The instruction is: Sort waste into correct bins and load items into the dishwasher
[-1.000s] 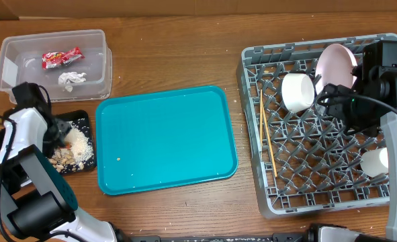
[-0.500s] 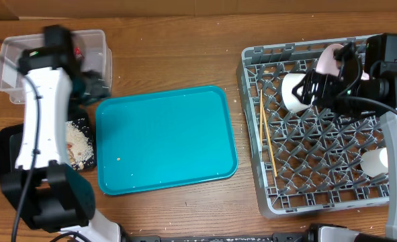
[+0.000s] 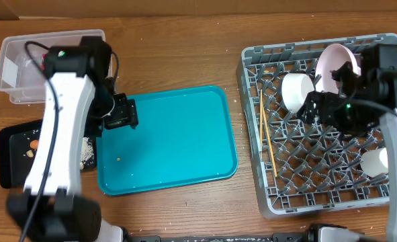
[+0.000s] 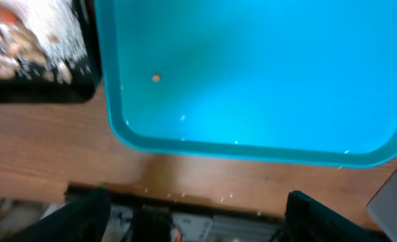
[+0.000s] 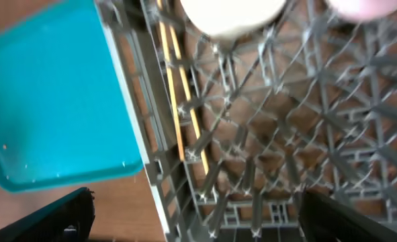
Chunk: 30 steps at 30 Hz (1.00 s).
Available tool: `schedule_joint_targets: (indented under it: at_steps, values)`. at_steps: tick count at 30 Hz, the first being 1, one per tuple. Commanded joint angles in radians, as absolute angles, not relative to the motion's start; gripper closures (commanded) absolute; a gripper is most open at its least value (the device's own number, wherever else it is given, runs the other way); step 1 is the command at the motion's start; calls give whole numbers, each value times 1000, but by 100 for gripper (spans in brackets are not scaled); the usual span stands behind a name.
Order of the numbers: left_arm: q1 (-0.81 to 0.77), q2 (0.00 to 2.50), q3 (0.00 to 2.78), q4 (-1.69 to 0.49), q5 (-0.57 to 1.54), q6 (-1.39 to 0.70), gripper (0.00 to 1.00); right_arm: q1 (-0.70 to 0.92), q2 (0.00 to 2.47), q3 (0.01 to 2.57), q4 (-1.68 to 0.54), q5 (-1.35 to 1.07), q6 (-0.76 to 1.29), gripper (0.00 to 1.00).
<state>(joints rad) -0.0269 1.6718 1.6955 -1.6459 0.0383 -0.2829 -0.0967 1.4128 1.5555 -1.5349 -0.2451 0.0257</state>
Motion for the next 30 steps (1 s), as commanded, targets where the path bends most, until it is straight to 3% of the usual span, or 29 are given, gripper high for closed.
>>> schedule_joint_targets:
  at_steps: [1, 3, 8, 14, 30]
  values:
    - [-39, 1464, 1636, -1569, 50, -297, 10, -97, 1208, 1516, -1475, -219, 22, 0]
    - [-43, 1349, 1570, -1483, 48, -298, 0, -97, 1088, 1458, -1412, -199, 22, 0]
    - [-55, 1007, 1333, -1274, -10, -358, 0, -97, 766, 1266, -1306, -157, 23, 0]
    - [-55, 712, 1138, -1206, -17, -465, 0, -97, 583, 1196, -1401, -157, 22, 0]
    - [-55, 651, 1116, -1262, -18, -472, 0, -97, 575, 1196, -1458, -157, 22, 0]
